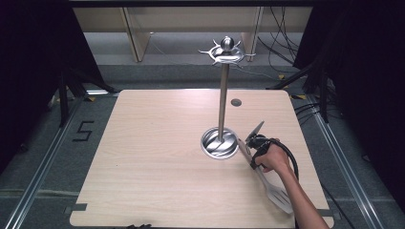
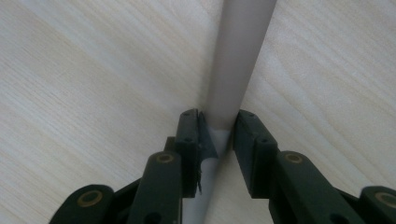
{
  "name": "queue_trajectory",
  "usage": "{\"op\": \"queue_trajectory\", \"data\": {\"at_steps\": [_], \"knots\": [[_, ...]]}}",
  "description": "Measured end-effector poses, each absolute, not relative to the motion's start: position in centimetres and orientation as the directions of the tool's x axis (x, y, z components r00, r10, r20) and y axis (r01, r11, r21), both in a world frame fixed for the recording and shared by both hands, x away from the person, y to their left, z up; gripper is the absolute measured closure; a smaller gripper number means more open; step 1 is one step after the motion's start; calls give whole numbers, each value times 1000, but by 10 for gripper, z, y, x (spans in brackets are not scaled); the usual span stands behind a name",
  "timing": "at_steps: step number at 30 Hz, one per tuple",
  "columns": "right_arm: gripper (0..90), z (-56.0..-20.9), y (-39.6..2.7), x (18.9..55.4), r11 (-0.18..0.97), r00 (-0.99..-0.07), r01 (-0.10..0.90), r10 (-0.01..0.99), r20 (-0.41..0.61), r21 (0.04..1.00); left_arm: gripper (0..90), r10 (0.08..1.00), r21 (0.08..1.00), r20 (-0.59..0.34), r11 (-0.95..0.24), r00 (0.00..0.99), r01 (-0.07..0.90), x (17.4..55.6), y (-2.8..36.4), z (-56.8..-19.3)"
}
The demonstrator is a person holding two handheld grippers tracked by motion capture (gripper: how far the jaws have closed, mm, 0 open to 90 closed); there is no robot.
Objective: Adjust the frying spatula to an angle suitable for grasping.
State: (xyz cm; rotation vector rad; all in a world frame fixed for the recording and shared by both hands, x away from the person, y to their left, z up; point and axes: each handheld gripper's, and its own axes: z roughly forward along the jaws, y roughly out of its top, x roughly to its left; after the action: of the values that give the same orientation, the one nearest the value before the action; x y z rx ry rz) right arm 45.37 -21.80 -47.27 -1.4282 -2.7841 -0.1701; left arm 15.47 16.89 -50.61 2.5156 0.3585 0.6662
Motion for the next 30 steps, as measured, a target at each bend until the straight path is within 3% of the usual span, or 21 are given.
{"op": "queue_trajectory", "data": {"at_steps": [6,15,30], "knots": [[728,-473,-215,456,595,-598,801,800,43,69,180,368,532,389,-838,845,120,155,169,-506],[764,-463,-230,450,591,-603,795,795,69,136,180,379,548,373,-826,847,128,155,168,-508],[765,-415,-253,418,547,-623,704,782,22,453,180,384,534,403,-836,831,127,155,169,-508]]}}
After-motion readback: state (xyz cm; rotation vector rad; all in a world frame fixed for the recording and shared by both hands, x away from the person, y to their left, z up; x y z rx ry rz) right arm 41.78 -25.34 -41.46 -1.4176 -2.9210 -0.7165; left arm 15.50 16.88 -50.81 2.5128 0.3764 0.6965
